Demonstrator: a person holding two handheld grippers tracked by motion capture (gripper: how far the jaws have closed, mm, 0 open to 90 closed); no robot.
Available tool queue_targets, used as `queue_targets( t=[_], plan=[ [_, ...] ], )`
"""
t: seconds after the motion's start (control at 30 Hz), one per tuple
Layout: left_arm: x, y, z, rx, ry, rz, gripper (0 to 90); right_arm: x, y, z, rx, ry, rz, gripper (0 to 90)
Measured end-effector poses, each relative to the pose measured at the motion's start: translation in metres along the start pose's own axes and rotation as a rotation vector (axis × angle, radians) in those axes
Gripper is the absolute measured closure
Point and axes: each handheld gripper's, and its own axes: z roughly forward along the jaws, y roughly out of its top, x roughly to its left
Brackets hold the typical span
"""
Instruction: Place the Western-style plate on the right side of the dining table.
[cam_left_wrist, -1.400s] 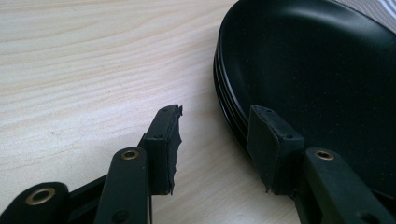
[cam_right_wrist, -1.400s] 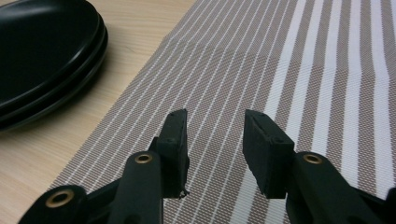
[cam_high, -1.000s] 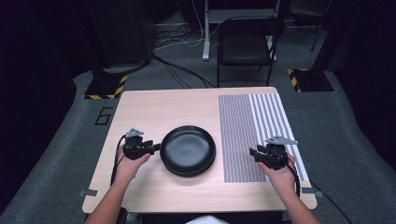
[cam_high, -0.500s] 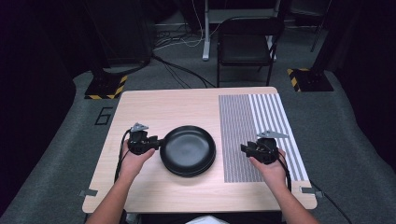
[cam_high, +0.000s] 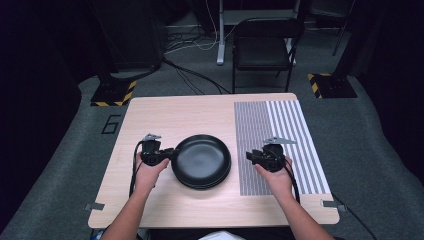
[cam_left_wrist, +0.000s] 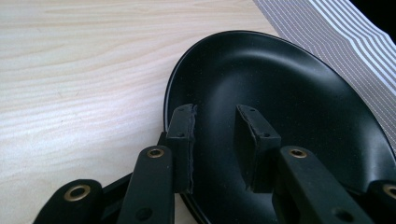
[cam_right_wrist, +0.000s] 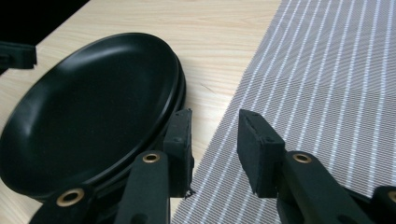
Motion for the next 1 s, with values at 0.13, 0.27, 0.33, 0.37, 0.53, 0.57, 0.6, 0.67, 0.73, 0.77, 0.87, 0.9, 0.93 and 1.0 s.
queue_targets(
  t=[0.13,0.27,0.33,0.37,0.53,0.57,0.6,0.67,0.73,0.77,0.87,0.9,0.93,1.0],
  plan=[
    [0.005,-0.004,-0.001,0.004,0.002,-0.014,69.7,0.004,0.001,0.007,0.001,0.016,0.012,64.9],
    [0.009,-0.009,-0.003,-0.003,0.0,-0.028,69.9,0.007,0.001,0.016,0.011,0.029,0.025,64.9],
    [0.01,-0.011,-0.003,-0.005,-0.002,-0.038,70.2,0.008,0.001,0.019,0.016,0.036,0.032,64.7],
    [0.011,-0.011,-0.003,-0.005,-0.005,-0.044,70.4,0.008,0.001,0.021,0.021,0.038,0.039,64.2],
    [0.015,-0.014,-0.004,-0.004,-0.005,-0.062,70.8,0.01,0.001,0.026,0.028,0.055,0.078,64.2],
    [0.015,-0.014,-0.004,-0.005,-0.008,-0.07,71.2,0.011,0.001,0.027,0.029,0.057,0.085,64.2],
    [0.017,-0.014,-0.003,-0.001,-0.011,-0.076,71.5,0.012,0.001,0.027,0.032,0.055,0.095,64.3],
    [0.019,-0.015,-0.002,-0.001,-0.021,-0.094,72.8,0.012,0.001,0.029,0.028,0.05,0.089,64.6],
    [0.021,-0.016,-0.002,0.005,-0.027,-0.098,73.6,0.013,0.001,0.03,0.027,0.045,0.092,65.3],
    [0.021,-0.016,-0.002,0.006,-0.028,-0.106,74.1,0.014,0.002,0.031,0.028,0.049,0.094,65.5],
    [0.022,-0.017,0.0,0.013,-0.04,-0.124,74.7,0.016,0.002,0.034,0.03,0.052,0.098,65.9],
    [0.023,-0.017,0.001,0.017,-0.04,-0.134,74.9,0.016,0.003,0.035,0.032,0.055,0.099,66.1],
    [0.023,-0.018,0.002,0.022,-0.04,-0.138,75.1,0.017,0.003,0.036,0.035,0.057,0.106,66.2],
    [0.025,-0.019,0.003,0.031,-0.048,-0.151,75.9,0.018,0.003,0.038,0.038,0.061,0.108,66.5]
  ],
)
